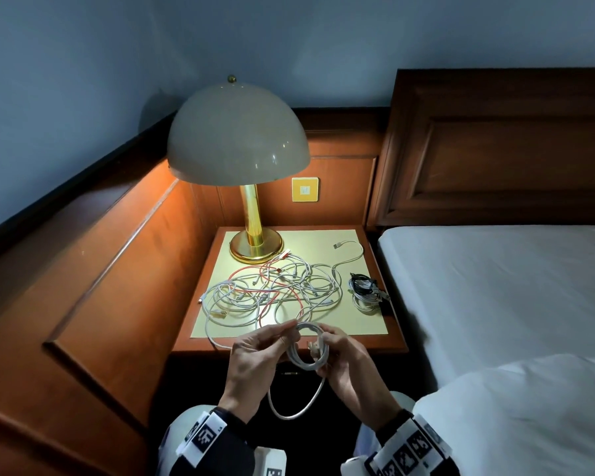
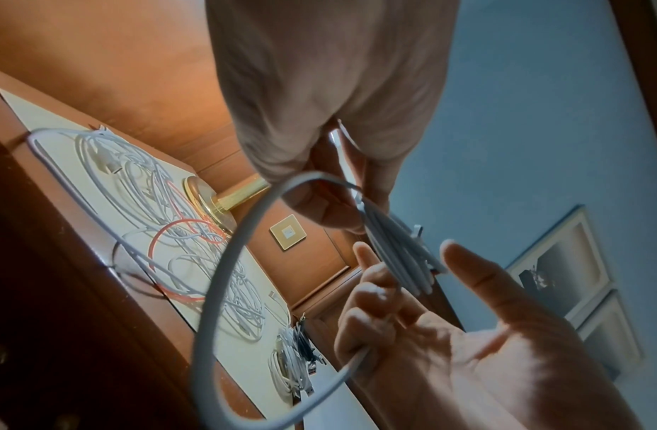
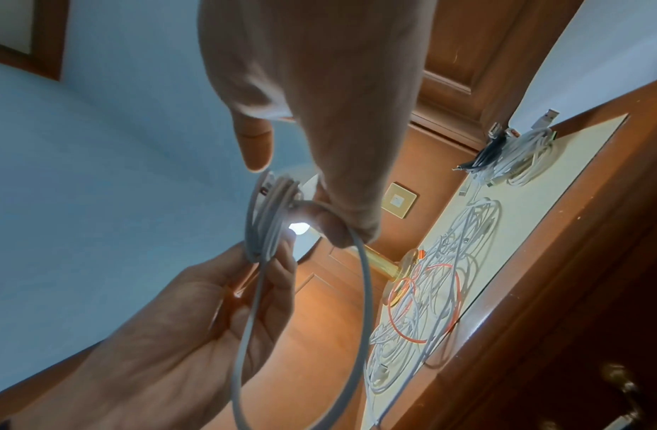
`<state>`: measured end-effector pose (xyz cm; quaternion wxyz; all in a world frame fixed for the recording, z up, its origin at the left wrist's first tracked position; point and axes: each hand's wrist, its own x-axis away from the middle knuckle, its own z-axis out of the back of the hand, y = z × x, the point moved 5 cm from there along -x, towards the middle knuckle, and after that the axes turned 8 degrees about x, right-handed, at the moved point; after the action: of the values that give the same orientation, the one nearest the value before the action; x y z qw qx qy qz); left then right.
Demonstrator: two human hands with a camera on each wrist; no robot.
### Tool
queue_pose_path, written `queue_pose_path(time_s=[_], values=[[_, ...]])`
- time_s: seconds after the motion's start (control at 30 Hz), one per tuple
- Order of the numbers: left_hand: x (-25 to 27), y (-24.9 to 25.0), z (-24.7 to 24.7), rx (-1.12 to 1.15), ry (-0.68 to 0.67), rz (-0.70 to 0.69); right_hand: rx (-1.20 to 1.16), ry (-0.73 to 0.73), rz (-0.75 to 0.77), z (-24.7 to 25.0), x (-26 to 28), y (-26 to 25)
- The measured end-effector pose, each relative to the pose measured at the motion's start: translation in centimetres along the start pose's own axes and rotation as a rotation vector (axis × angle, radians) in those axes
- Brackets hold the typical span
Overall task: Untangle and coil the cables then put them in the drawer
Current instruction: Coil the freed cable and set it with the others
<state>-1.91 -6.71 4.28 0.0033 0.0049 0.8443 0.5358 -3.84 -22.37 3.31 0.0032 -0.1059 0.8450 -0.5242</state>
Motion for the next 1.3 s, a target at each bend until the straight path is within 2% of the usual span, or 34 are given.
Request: queue_pose_path(time_s=[0.07, 0.17, 0.33, 0.53, 0.8, 0.9, 1.03, 1.17, 1.3], values=[[0.1, 0.0, -0.1, 0.008, -0.009, -0.005, 0.016, -0.042, 0.036, -0.2, 0.2, -0.2], [0.1, -0.3, -0.1, 0.018, -0.009, -0.007, 0.239, -0.075, 0.161, -0.6, 0.8, -0.8], [0.1, -0.8, 0.1, -0.036, 0.019, -0.014, 0.447, 0.066, 0.313, -0.5, 0.6, -1.5], [-0.3, -0.8, 0.0, -0.078, 0.018, -0.041, 0.665, 0.223, 0.380, 0.9, 0.3, -1.7], [-0.3, -2.4, 0.5, -0.175, 0.047, -0.013, 0.551, 0.301, 0.451, 1.7, 0.5, -8.1], [-0.1, -2.7, 0.8, -0.222, 0.034, -0.026, 0.563, 0.317, 0.552, 1.8, 1.7, -10.7], [0.3, -3.3, 1.8, -0.273, 0.045, -0.025, 0.613, 0.408, 0.676, 2.7, 3.3, -13.4], [0.3, -3.4, 2.5, -0.238, 0.090, 0.011, 0.660, 0.433, 0.596, 3.9, 3.4, -12.8], [0.3, -3.3, 2.6, -0.174, 0.117, 0.062, 0.591, 0.443, 0.352, 6.0, 1.9, -9.9]])
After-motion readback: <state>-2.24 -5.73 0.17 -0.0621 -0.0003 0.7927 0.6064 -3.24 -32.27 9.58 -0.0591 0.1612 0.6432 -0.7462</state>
